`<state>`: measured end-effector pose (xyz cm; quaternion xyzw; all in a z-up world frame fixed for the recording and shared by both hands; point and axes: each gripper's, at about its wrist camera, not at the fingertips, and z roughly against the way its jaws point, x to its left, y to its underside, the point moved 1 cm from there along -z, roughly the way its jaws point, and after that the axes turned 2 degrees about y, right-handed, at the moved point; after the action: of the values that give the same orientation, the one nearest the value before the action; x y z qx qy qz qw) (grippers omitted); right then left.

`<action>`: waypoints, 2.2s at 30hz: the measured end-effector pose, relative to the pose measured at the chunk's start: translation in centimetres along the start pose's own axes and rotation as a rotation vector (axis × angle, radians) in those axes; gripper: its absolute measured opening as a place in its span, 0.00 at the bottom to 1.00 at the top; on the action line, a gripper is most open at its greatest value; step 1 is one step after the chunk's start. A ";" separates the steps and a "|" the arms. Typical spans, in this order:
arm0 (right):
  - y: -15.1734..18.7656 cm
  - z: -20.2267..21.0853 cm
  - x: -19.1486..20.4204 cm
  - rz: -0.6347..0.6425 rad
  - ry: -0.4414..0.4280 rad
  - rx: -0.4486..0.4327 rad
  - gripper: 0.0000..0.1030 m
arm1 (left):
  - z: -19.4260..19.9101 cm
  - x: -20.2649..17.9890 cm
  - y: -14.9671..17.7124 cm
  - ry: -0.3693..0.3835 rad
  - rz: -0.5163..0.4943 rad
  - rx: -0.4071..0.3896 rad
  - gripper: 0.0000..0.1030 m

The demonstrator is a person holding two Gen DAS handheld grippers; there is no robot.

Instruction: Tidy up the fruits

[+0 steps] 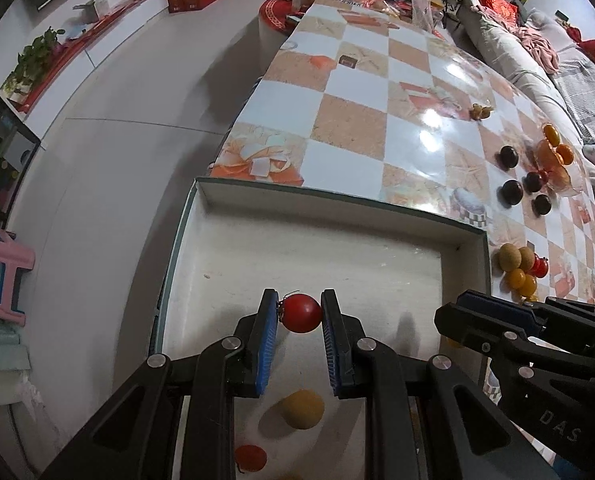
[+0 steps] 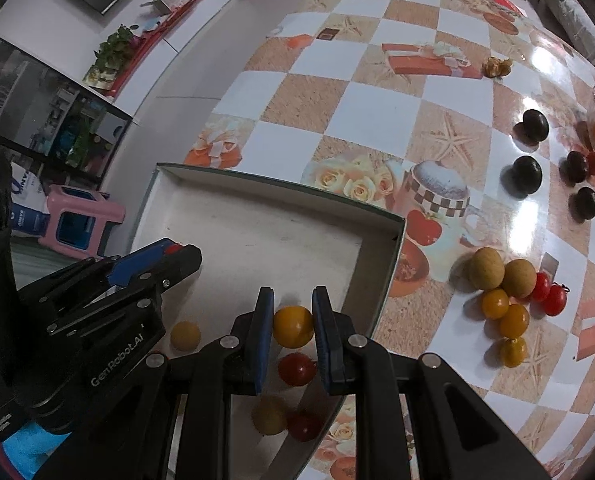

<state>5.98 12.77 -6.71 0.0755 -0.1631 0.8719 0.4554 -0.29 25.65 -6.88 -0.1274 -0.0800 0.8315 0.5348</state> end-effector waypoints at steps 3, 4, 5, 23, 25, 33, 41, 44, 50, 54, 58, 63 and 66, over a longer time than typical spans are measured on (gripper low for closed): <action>-0.1 -0.5 -0.1 -0.007 0.005 0.011 0.20 | -0.5 0.0 0.0 -0.008 -0.006 0.009 0.22; -0.2 -0.7 -0.1 -0.010 0.006 0.015 0.20 | -0.7 -0.1 -0.1 -0.010 -0.007 0.013 0.22; -0.3 -0.9 0.0 -0.010 0.008 0.017 0.20 | -0.8 -0.1 -0.1 -0.011 -0.007 0.016 0.22; -0.7 -3.8 0.6 -0.022 0.011 0.067 0.24 | -2.3 -0.3 0.2 -0.035 -0.045 0.044 0.23; -0.8 -3.8 0.7 -0.025 0.014 0.070 0.33 | -2.2 -0.4 0.3 -0.047 -0.051 0.047 0.24; -0.4 -2.4 0.1 -0.060 -0.022 0.051 0.56 | -1.0 1.3 0.6 -0.108 0.001 0.029 0.75; 0.1 0.5 0.5 -0.084 -0.047 0.021 0.84 | 2.1 2.4 1.2 -0.086 0.072 -0.006 0.98; 0.9 2.0 0.2 -0.073 -0.002 0.015 0.98 | 3.1 2.4 1.7 -0.050 0.084 0.011 0.99; 3.4 3.4 -0.1 -0.063 0.042 0.066 1.00 | 4.7 1.3 4.0 -0.086 0.030 0.060 0.99; 5.2 4.7 0.0 -0.040 0.086 0.088 1.00 | 6.2 0.1 5.9 -0.146 -0.029 0.057 0.99; 6.4 6.0 0.0 -0.039 0.102 0.103 1.00 | 7.4 -0.6 7.5 -0.131 -0.049 0.091 0.99; 7.8 8.0 0.5 -0.006 0.117 0.122 1.00 | 9.0 -1.5 9.2 -0.114 -0.071 0.135 0.99; 8.6 8.7 0.9 0.024 0.133 0.136 1.00 | 9.8 -2.0 10.1 -0.090 -0.086 0.163 0.99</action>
<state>-1.75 5.79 -0.17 0.0461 -0.0737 0.8894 0.4488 -11.21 19.68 0.00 -0.0424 -0.0414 0.8163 0.5746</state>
